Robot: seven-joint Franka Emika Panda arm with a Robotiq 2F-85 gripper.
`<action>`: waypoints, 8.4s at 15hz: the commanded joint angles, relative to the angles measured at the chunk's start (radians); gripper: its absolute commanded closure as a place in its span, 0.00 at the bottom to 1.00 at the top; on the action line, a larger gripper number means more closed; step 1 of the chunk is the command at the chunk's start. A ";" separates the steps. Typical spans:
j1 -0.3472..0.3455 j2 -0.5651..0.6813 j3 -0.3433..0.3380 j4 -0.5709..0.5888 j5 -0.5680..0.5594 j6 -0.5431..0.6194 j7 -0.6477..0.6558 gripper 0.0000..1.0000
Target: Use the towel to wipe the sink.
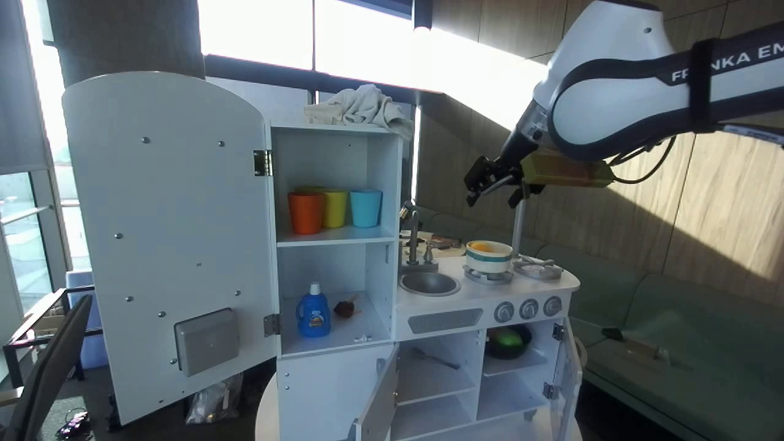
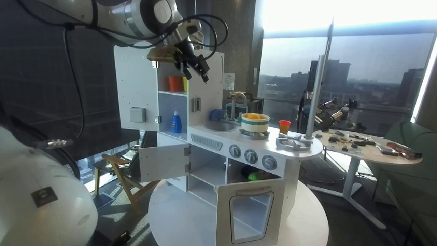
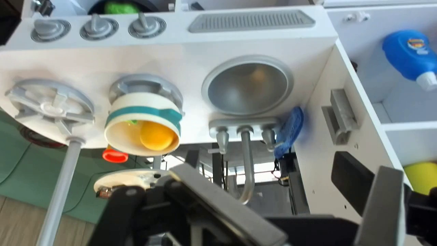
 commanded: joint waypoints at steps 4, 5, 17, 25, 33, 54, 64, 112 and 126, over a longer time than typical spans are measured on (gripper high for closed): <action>-0.098 0.206 0.121 0.394 -0.177 0.119 0.223 0.00; -0.102 0.215 0.133 0.445 -0.206 0.119 0.246 0.00; -0.068 0.496 0.328 0.824 -0.430 0.121 0.371 0.00; -0.016 0.734 0.398 1.012 -0.717 0.011 0.467 0.00; 0.201 0.771 0.150 1.054 -0.684 0.010 0.445 0.50; 0.045 0.516 0.023 0.910 -0.606 -0.024 0.653 0.96; 0.050 0.470 -0.074 0.647 -0.504 0.103 0.655 0.96; 0.168 0.569 -0.155 0.441 -0.107 -0.125 0.003 0.00; 0.188 0.707 -0.145 0.437 -0.077 -0.147 -0.034 0.42</action>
